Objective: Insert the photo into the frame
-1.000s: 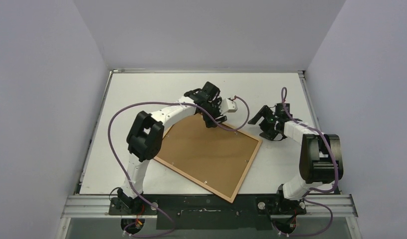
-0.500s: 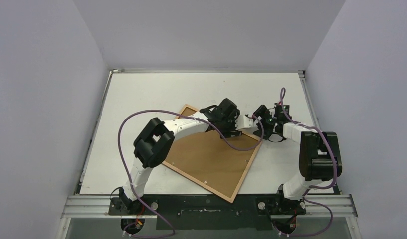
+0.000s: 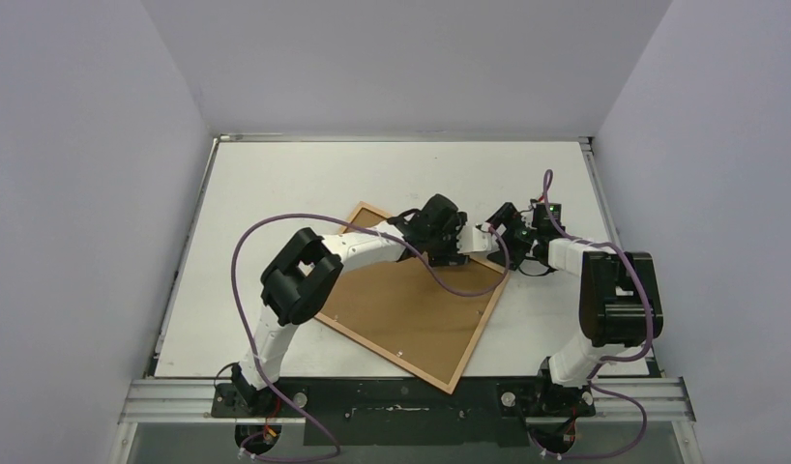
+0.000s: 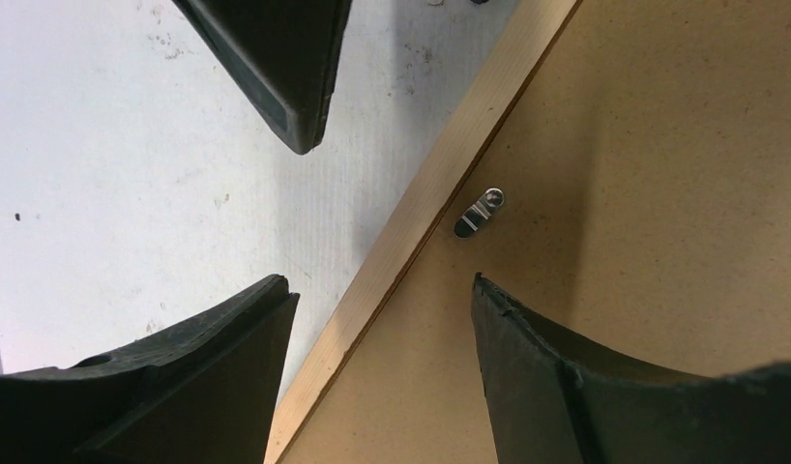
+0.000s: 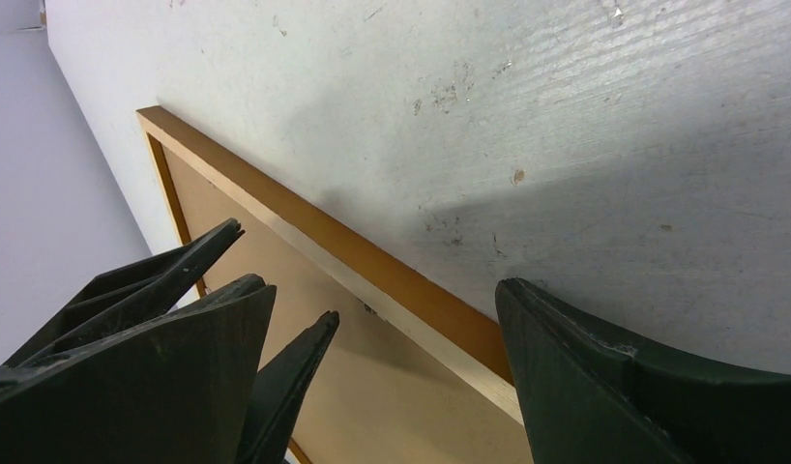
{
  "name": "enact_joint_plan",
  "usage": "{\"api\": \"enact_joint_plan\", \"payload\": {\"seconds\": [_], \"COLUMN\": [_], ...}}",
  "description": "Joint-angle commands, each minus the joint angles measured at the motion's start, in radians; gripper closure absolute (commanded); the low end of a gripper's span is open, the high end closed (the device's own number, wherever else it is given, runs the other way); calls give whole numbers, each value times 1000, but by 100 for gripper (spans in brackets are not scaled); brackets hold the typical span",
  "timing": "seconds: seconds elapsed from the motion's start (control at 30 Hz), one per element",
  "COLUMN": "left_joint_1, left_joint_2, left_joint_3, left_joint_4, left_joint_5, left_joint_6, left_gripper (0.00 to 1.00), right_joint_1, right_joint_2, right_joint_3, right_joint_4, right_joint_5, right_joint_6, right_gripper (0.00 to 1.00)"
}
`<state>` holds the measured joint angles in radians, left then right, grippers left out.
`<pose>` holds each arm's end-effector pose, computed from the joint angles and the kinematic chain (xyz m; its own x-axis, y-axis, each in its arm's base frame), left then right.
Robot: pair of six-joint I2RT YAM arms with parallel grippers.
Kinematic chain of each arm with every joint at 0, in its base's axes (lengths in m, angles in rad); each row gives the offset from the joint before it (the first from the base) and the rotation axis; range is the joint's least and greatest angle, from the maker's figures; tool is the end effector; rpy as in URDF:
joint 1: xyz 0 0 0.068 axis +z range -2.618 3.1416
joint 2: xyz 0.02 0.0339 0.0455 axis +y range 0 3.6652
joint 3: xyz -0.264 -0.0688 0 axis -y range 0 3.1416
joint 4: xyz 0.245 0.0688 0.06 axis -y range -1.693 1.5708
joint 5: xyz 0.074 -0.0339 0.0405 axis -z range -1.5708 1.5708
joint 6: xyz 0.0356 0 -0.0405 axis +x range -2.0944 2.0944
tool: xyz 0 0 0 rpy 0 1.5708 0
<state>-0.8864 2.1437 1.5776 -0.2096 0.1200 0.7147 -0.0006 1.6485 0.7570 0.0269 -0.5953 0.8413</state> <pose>0.3002 -0.3747 0.1780 0.2052 0.7777 -0.5942 0.9119 0.0685 0.4046 0.3083 0.0198 0.1451 -0.7780 0.6177 -0.1144 0.3250 0.5516 0.7682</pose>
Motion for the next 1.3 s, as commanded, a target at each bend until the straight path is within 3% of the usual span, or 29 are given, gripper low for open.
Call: {"api": "enact_joint_plan", "payload": {"seconds": [0.0,0.2,0.6,1.27], "left_joint_1": [-4,-30,-44,-42], "left_joint_2": [2,-22,-45,-104], "left_joint_3": [-39,-147,-249,-281], "left_joint_4": [126,304,446,391], "left_joint_5": [17,-5,-4,69], "left_joint_6": [85,204,327,383], "left_gripper": [34,33,34,34], "right_joint_1": [2,3,3,2], "right_joint_2": [50,57,65,52], "right_joint_3": [-22,-26,-37,-48], "right_joint_4": [-45,-35,2,11], "right_joint_5": [34,22,3,8], "right_joint_6": [-11,-4,13,25], "right_gripper": [10,10,10,10]}}
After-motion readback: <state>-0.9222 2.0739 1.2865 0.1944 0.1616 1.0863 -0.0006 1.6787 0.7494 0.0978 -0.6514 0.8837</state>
